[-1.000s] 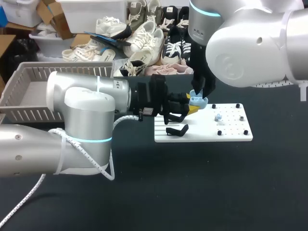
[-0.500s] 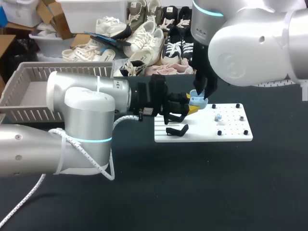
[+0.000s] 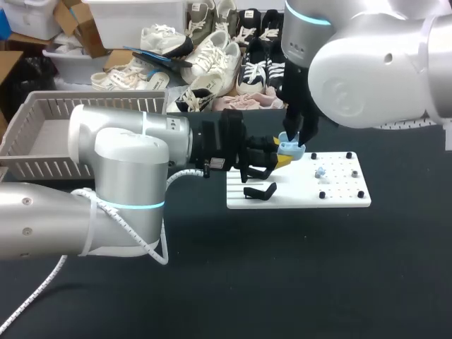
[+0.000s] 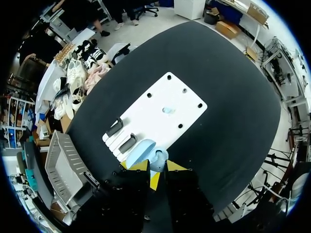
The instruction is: Pick up each earbud case from the left stands, insert the matching earbuds, close the lid, and place the case in the box.
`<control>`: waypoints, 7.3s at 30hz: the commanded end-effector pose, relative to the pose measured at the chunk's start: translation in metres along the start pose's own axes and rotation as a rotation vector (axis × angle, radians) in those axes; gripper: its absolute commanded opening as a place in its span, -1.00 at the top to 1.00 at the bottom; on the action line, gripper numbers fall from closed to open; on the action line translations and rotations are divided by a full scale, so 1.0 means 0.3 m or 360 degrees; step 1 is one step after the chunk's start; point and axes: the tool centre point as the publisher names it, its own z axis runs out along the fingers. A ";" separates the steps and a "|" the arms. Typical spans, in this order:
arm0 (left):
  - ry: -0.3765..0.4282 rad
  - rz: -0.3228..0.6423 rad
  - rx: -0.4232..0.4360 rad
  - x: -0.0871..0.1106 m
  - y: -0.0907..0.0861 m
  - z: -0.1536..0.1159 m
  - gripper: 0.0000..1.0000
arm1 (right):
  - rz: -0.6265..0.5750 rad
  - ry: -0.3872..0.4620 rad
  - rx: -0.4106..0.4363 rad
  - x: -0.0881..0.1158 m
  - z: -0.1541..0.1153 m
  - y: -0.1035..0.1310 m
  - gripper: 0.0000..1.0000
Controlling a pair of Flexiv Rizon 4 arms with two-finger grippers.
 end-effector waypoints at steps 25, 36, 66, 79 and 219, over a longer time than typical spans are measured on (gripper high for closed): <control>-0.0002 0.0001 -0.0005 0.001 -0.002 -0.001 1.00 | 0.0003 0.0001 -0.0018 0.006 -0.002 -0.004 1.00; -0.0002 0.0001 -0.0005 0.001 -0.002 -0.001 1.00 | 0.0011 0.0017 -0.0002 0.000 0.016 0.000 1.00; -0.0002 0.0001 -0.0005 0.001 -0.002 -0.001 1.00 | 0.0011 0.0045 -0.0009 0.001 0.031 -0.009 0.41; -0.0002 0.0001 -0.0005 0.001 -0.002 -0.001 1.00 | -0.0009 0.0016 -0.0061 0.022 -0.023 -0.099 0.42; -0.0002 0.0001 -0.0005 0.001 -0.002 -0.001 1.00 | -0.0483 0.0053 -0.0282 -0.241 0.436 -0.121 1.00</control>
